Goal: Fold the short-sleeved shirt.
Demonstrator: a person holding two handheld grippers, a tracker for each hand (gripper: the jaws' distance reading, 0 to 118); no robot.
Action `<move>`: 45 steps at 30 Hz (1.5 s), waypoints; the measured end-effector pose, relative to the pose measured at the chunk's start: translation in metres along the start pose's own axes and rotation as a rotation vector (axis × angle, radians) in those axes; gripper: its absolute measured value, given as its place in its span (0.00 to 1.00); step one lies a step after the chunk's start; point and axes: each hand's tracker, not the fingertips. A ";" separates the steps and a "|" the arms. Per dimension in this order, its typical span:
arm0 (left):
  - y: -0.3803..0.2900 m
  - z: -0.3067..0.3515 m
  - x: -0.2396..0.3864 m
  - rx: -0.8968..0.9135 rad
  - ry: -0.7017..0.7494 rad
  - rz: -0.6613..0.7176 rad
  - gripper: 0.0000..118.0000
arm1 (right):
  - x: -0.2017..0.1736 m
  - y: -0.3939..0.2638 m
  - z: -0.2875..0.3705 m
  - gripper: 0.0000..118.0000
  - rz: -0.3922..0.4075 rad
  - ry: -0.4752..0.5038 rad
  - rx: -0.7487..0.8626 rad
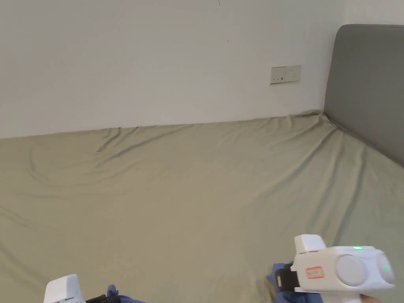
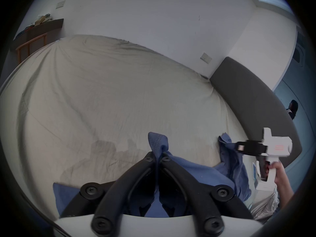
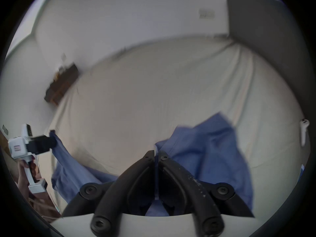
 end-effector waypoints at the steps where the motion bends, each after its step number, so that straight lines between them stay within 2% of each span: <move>1: 0.000 0.009 0.001 0.048 0.007 0.017 0.01 | -0.002 -0.002 0.026 0.03 0.024 -0.005 0.084; 2: 0.000 0.024 0.001 0.098 0.007 0.035 0.01 | -0.005 -0.008 0.063 0.03 0.035 -0.010 0.205; 5: 0.004 0.077 0.005 0.236 0.013 0.068 0.01 | -0.005 -0.020 0.158 0.03 -0.058 0.000 0.483; 7: 0.005 0.118 0.014 0.340 0.003 0.043 0.01 | -0.011 -0.025 0.214 0.03 -0.051 -0.012 0.613; 10: 0.012 0.172 0.029 0.439 0.083 -0.031 0.01 | -0.025 -0.026 0.277 0.03 0.006 -0.115 0.788; 12: 0.022 0.199 0.035 0.487 0.116 -0.063 0.01 | -0.023 -0.017 0.299 0.03 -0.034 -0.106 0.826; 14: 0.039 0.212 0.047 0.526 0.162 -0.095 0.01 | -0.019 -0.001 0.301 0.03 -0.057 -0.091 0.855; 15: 0.053 0.214 0.053 0.514 0.157 -0.105 0.01 | -0.021 0.013 0.298 0.03 -0.028 -0.112 0.848; 16: 0.070 0.212 0.058 0.514 0.148 -0.107 0.01 | -0.023 0.027 0.293 0.03 -0.029 -0.144 0.855; 17: 0.085 0.210 0.063 0.524 0.143 -0.121 0.01 | -0.022 0.042 0.289 0.03 -0.033 -0.135 0.844; 20: 0.141 0.199 0.086 0.547 0.169 -0.174 0.01 | -0.020 0.098 0.271 0.03 -0.068 -0.152 0.882; 21: 0.163 0.193 0.096 0.551 0.178 -0.181 0.01 | -0.018 0.121 0.267 0.03 -0.134 -0.135 0.876; 22: 0.181 0.188 0.105 0.555 0.194 -0.190 0.01 | -0.018 0.140 0.263 0.03 -0.160 -0.129 0.883; 24: 0.217 0.179 0.123 0.560 0.212 -0.214 0.01 | -0.024 0.184 0.257 0.03 -0.167 -0.165 0.882; 26: 0.247 0.170 0.136 0.551 0.245 -0.248 0.01 | -0.028 0.217 0.256 0.03 -0.157 -0.203 0.900; 28: 0.269 0.166 0.144 0.571 0.241 -0.203 0.01 | -0.037 0.247 0.255 0.03 -0.082 -0.302 0.906; 29: 0.280 0.163 0.146 0.593 0.243 -0.194 0.01 | -0.038 0.261 0.252 0.03 -0.044 -0.320 0.924; 32: 0.307 0.150 0.154 0.611 0.284 -0.227 0.01 | -0.038 0.298 0.245 0.03 -0.052 -0.332 0.902; 34: 0.324 0.142 0.156 0.611 0.285 -0.228 0.01 | -0.038 0.320 0.239 0.03 -0.055 -0.386 0.903; 35: 0.332 0.138 0.159 0.602 0.288 -0.227 0.01 | -0.037 0.331 0.237 0.03 -0.062 -0.364 0.907; 37: 0.347 0.130 0.164 0.601 0.295 -0.234 0.01 | -0.041 0.348 0.234 0.03 -0.073 -0.379 0.919; 40: 0.363 0.121 0.169 0.632 0.306 -0.225 0.01 | -0.048 0.372 0.229 0.03 0.004 -0.427 0.928; 45: 0.386 0.112 0.171 0.659 0.309 -0.231 0.01 | -0.048 0.395 0.224 0.03 -0.012 -0.419 0.958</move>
